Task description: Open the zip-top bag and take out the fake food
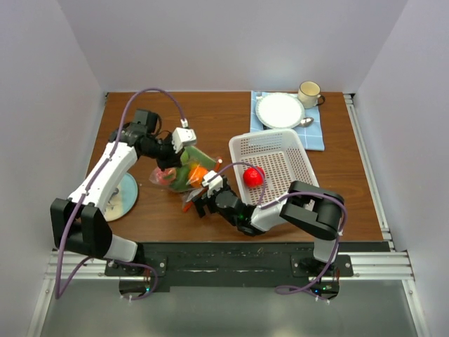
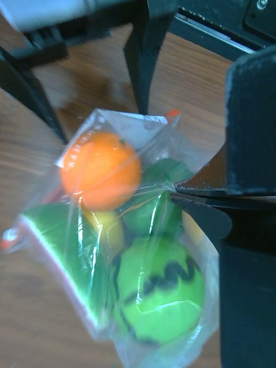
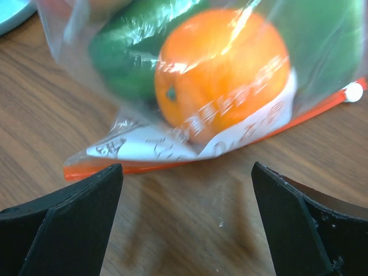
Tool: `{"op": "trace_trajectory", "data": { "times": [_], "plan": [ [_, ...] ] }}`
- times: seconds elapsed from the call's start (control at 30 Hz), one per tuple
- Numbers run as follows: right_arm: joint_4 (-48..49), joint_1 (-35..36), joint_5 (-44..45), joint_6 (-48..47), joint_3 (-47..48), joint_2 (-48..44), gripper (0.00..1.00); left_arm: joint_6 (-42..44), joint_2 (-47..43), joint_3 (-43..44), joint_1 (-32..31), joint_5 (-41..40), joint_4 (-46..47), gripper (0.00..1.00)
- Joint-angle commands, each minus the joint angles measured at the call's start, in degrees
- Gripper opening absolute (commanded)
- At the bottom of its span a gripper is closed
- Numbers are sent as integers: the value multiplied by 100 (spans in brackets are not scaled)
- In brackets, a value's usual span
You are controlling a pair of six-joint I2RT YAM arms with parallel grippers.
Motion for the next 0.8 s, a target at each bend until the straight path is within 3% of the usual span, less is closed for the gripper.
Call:
{"op": "trace_trajectory", "data": {
  "times": [0.0,0.33,0.5,0.77],
  "plan": [
    [497,-17,444,-349,80,-324,99,86,161,-586,-40,-520,531,0],
    [331,-131,435,-376,-121,-711,98,420,1320,-1291,3,-2690,2525,0],
    [295,-140,629,-437,-342,-966,99,780,1935,-1220,47,-3096,3019,0],
    [269,-377,375,-569,-79,-685,99,1482,2165,-1422,39,-3298,3406,0]
  ]
}}
